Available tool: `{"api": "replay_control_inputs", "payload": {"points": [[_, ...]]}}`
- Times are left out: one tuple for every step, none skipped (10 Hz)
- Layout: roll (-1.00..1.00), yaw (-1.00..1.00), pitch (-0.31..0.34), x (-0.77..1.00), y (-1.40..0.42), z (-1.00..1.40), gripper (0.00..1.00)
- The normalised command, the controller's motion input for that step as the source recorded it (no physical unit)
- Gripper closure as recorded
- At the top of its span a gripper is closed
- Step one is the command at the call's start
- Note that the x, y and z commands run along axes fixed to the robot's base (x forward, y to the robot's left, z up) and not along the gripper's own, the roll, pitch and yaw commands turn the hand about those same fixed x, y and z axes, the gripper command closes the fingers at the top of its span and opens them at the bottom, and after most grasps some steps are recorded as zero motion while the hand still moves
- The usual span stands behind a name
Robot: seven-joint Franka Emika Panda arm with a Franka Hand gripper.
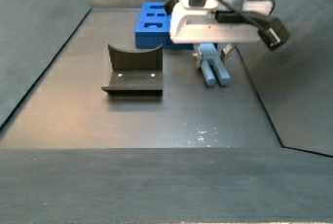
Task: Pick up the square-circle object. Move up. Place the square-circle object on the fixture. Regrasp the square-circle object. Move to above the board. Insert the square-circle object.
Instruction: Move up, then place the square-circle object on the fixture.
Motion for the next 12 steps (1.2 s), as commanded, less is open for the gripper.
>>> {"api": "replay_control_inputs", "payload": {"points": [[0.01, 0.0, 0.027, -0.01, 0.01, 0.62, 1.0], [0.01, 0.0, 0.039, -0.01, 0.01, 0.54, 1.0], [0.02, -0.01, 0.047, -0.01, 0.01, 0.35, 1.0], [0.03, -0.01, 0.047, -0.01, 0.01, 0.21, 1.0], [0.0, 0.0, 0.0, 0.0, 0.0, 1.0, 1.0], [0.0, 0.0, -0.004, 0.0, 0.0, 1.0, 1.0], [0.01, 0.0, 0.024, -0.01, 0.0, 1.0, 1.0], [0.01, 0.0, 0.029, -0.02, 0.01, 1.0, 1.0], [0.02, -0.01, 0.037, -0.02, 0.01, 1.0, 1.0], [0.03, -0.01, 0.039, -0.02, 0.01, 1.0, 1.0], [0.04, -0.01, 0.037, -0.02, 0.02, 1.0, 1.0], [0.04, -0.01, 0.038, -0.03, 0.02, 1.0, 1.0]]}}
